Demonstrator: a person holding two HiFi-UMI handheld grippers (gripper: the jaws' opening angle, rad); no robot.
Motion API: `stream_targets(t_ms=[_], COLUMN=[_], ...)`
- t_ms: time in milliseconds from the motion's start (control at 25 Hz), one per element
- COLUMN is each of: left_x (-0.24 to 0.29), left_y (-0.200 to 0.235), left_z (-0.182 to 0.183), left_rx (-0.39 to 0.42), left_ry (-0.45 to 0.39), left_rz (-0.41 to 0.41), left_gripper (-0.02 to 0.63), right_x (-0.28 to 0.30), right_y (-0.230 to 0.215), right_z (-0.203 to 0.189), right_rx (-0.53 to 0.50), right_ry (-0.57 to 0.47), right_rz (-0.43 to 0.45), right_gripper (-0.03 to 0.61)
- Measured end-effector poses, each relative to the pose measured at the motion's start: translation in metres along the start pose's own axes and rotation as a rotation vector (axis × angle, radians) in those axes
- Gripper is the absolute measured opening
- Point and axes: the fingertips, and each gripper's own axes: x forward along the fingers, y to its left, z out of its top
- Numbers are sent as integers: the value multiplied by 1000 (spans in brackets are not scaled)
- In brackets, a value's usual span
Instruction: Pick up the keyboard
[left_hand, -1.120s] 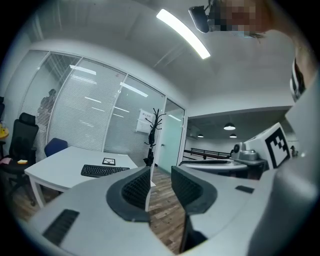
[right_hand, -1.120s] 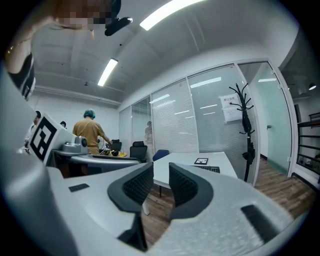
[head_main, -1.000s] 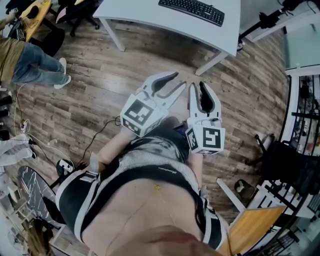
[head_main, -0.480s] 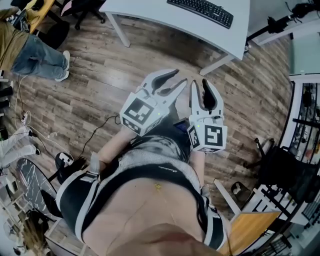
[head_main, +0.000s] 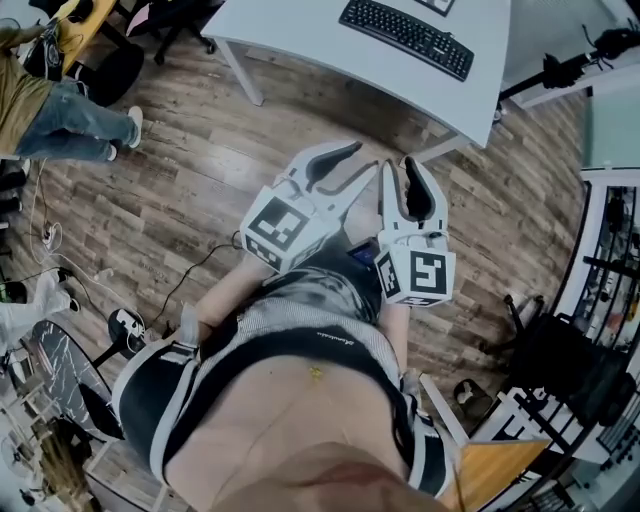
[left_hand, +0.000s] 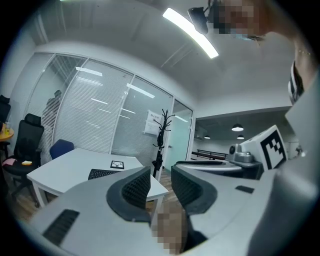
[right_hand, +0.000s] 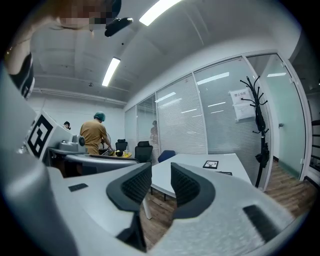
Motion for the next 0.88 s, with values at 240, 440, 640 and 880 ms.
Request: stream_targets(t_ms=[240, 440, 640, 880], left_x=[33, 52, 63, 75], left_y=[22, 36, 50, 61], left_z=[10, 19, 22, 23], left_rx=[-21, -23, -22, -29], left_ry=[3, -8, -1, 13], left_rz=[-16, -9, 6, 20], left_gripper=[109, 109, 109, 108], right_x=[31, 51, 67, 79], right_y=[-21, -33, -41, -51], right_z=[10, 11, 9, 12], right_rx=[0, -10, -2, 3], right_ry=[-2, 14, 31, 38], right_rz=[3, 4, 11, 21], right_gripper=[129, 130, 130, 130])
